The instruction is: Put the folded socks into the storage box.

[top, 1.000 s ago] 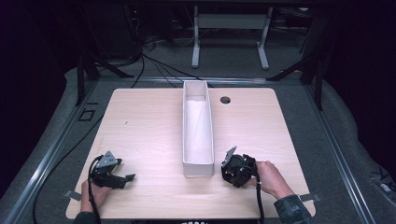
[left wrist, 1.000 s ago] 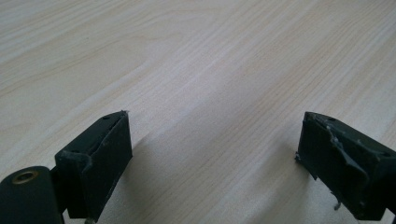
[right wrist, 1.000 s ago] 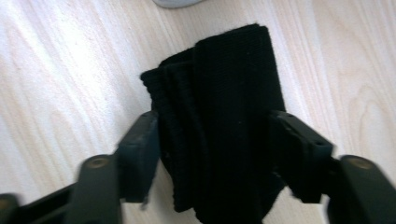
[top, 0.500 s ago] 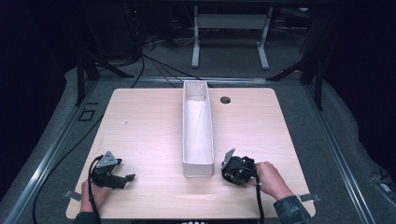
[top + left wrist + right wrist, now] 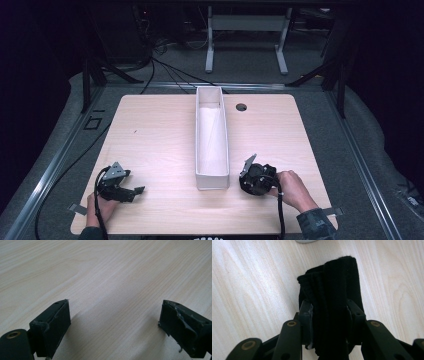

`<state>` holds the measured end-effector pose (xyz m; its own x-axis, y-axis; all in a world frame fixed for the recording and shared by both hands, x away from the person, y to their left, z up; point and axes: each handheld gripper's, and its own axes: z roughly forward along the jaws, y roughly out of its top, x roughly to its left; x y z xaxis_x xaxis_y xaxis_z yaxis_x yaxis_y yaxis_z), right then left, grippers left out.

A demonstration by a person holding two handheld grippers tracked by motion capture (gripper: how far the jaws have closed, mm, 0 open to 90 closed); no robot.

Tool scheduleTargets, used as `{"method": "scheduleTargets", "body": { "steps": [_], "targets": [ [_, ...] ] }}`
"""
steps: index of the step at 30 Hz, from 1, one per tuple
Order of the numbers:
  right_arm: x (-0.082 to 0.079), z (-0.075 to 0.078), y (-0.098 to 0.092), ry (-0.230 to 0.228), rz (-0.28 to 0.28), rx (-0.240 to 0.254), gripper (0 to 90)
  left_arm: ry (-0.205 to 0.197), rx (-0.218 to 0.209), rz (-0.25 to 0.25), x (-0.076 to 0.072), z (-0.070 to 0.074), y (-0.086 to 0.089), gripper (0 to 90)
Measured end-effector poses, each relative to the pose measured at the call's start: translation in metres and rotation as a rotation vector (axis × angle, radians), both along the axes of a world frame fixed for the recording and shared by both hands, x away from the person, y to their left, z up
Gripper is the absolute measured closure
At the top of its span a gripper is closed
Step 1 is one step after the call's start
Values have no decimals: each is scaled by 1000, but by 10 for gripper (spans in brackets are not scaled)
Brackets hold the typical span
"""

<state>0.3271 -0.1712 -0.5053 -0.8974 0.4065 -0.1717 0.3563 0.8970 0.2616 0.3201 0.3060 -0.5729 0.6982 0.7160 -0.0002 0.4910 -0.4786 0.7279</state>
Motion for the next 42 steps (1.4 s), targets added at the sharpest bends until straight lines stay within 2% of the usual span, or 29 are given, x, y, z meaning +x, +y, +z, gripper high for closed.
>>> {"method": "scheduleTargets", "body": {
  "steps": [3,4,15,42],
  "targets": [
    [0,4,-1,-18,-4,-12,639,0,0,0,0,0,0,98],
    [1,5,-2,-5,-5,-2,639,0,0,0,0,0,0,98],
    [3,17,-3,-20,-4,-11,638,0,0,0,0,0,0,98],
    [11,56,-3,-16,3,-36,635,-1,0,0,0,0,0,98]
  ]
}}
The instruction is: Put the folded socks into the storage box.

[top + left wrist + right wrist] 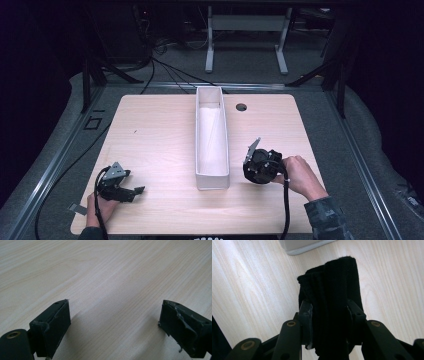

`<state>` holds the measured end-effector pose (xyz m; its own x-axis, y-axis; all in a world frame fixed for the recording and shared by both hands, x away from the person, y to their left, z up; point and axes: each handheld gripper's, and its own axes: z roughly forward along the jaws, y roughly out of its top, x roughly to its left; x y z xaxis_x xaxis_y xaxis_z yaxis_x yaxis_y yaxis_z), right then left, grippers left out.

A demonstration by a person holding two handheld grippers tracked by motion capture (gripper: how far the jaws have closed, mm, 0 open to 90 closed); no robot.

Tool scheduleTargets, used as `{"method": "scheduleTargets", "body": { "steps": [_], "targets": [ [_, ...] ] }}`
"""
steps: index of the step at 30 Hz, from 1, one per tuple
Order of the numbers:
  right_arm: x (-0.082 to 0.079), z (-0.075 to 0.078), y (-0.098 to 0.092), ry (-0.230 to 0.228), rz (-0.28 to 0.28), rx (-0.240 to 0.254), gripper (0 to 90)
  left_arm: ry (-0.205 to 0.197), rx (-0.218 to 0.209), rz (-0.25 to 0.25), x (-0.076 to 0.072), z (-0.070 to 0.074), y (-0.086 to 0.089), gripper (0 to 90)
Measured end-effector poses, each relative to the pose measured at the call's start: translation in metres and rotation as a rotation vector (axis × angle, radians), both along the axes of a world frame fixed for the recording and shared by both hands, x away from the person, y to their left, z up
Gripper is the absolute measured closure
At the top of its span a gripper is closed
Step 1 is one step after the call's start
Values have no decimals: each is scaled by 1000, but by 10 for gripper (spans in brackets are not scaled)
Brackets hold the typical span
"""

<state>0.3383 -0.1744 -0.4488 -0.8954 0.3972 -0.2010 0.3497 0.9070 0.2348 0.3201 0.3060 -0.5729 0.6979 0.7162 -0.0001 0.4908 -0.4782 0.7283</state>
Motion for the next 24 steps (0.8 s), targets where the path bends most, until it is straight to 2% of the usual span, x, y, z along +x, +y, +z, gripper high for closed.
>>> {"method": "scheduleTargets", "body": {
  "steps": [24],
  "targets": [
    [6,40,1,-29,3,-25,633,0,0,0,0,0,0,98]
  ]
}}
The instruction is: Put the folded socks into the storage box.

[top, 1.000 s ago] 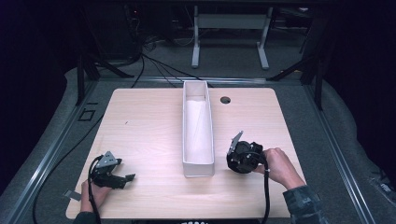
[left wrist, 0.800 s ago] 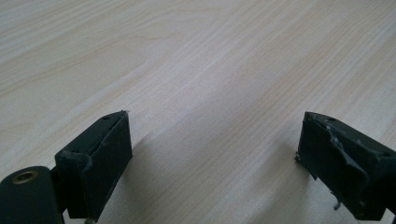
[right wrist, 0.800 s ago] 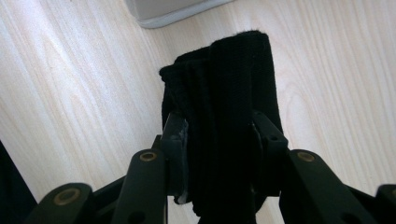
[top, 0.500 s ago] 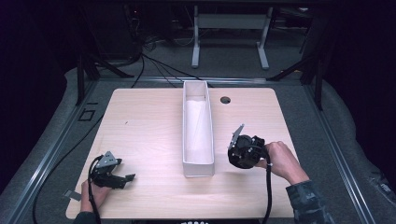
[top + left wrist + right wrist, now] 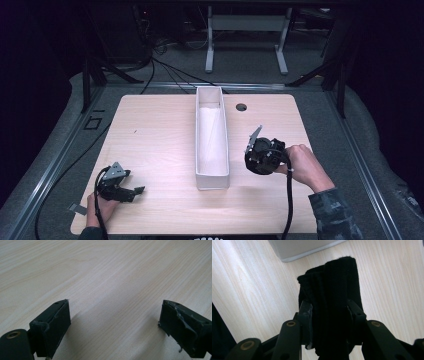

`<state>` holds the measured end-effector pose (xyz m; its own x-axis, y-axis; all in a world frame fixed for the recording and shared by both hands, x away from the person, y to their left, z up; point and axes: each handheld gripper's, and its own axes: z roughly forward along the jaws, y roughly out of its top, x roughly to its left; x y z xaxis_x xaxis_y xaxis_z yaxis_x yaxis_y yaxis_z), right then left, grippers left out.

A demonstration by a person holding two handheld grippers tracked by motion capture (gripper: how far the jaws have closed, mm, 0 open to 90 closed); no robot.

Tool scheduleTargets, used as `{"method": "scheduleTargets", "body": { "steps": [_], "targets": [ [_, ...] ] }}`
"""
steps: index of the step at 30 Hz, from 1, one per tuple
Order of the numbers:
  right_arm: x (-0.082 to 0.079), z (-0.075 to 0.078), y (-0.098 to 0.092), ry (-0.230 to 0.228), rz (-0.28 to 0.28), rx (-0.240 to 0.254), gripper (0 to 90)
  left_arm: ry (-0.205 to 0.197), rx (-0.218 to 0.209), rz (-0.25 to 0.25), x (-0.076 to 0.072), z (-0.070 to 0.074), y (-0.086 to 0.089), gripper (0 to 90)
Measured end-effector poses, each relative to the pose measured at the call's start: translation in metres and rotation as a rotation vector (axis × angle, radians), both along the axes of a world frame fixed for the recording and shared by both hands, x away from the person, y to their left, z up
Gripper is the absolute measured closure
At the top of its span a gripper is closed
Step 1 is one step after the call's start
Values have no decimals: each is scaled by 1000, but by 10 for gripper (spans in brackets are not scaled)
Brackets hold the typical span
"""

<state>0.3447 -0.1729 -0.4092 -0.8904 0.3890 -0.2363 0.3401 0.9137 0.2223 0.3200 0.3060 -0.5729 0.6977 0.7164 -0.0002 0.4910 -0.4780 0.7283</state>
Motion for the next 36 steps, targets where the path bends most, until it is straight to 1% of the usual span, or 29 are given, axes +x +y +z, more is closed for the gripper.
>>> {"method": "scheduleTargets", "body": {
  "steps": [5,7,11,12,13,17,22,23,32,36],
  "targets": [
    [0,5,2,1,0,-1,633,0,0,0,0,0,0,98],
    [1,9,3,-13,6,-3,632,0,0,0,0,0,0,98],
    [2,15,5,-13,5,-4,632,0,0,0,0,0,0,98],
    [3,17,6,-20,13,-6,632,0,0,0,0,0,0,98],
    [2,18,6,-25,7,-3,632,0,0,0,0,0,0,98],
    [3,22,9,-26,14,-8,632,0,0,0,0,0,0,98],
    [5,26,12,-23,9,-12,631,0,0,0,0,0,0,98],
    [6,29,14,-33,14,-12,631,0,0,0,0,0,0,98],
    [9,40,27,-38,37,-26,630,0,0,0,0,0,0,98],
    [11,43,33,-38,52,-22,630,0,0,0,0,0,0,98]
  ]
}}
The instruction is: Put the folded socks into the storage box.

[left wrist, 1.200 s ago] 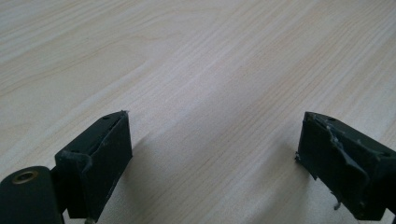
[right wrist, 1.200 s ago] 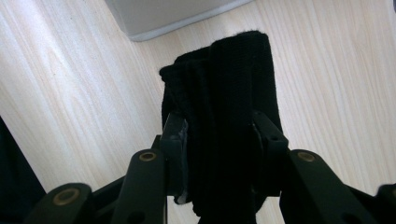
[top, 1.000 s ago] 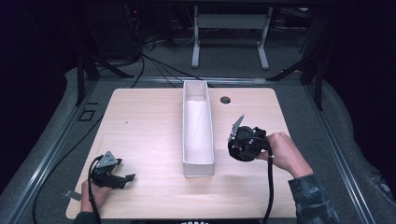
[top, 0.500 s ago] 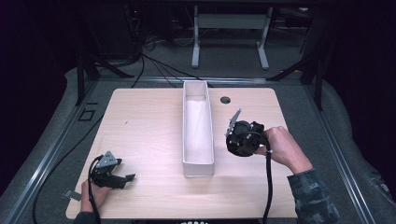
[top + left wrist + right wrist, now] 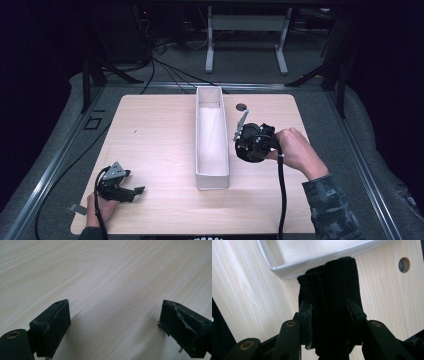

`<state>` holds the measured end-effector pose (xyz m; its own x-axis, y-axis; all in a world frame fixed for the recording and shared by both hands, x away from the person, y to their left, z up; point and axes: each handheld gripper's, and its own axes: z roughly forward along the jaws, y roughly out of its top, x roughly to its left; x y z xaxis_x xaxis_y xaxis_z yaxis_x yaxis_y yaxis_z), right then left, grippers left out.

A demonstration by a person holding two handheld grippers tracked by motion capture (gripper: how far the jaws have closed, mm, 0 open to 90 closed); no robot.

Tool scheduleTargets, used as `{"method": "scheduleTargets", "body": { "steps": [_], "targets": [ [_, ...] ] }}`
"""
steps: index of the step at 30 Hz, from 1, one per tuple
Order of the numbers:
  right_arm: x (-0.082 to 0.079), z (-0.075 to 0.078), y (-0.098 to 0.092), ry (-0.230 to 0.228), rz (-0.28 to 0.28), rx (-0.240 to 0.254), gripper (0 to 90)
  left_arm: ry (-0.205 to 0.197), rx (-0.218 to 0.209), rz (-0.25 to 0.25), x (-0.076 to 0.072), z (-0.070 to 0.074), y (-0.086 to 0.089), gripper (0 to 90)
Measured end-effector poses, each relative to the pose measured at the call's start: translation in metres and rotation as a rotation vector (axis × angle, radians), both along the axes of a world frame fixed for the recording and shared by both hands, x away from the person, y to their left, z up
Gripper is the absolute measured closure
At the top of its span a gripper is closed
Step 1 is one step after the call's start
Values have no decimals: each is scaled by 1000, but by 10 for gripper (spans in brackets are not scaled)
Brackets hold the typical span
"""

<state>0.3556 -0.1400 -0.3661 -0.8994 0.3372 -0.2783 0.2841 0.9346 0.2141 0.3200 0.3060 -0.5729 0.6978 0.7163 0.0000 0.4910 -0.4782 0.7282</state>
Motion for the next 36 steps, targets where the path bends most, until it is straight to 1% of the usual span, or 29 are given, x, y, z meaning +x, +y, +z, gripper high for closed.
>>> {"method": "scheduleTargets", "body": {
  "steps": [10,12,13,14,20,23,26,29,30,33,36],
  "targets": [
    [2,4,16,-10,37,6,628,0,0,0,0,0,0,98],
    [3,3,22,-1,47,9,627,0,0,0,0,0,0,98],
    [3,3,22,-1,47,9,627,0,0,0,0,0,0,98],
    [3,3,27,-3,57,6,627,0,0,0,0,0,0,98],
    [4,3,40,0,84,8,627,0,0,0,0,0,0,98],
    [4,3,46,-1,99,0,628,0,0,1,0,0,0,98],
    [4,3,50,4,110,-3,628,0,1,1,0,0,0,99],
    [5,4,54,10,116,12,629,0,0,2,0,0,0,98],
    [4,3,56,14,121,18,629,0,0,2,0,0,0,98],
    [5,1,62,16,137,12,628,1,1,2,0,0,0,99],
    [8,-3,68,33,148,15,628,1,1,2,0,0,0,98]
  ]
}}
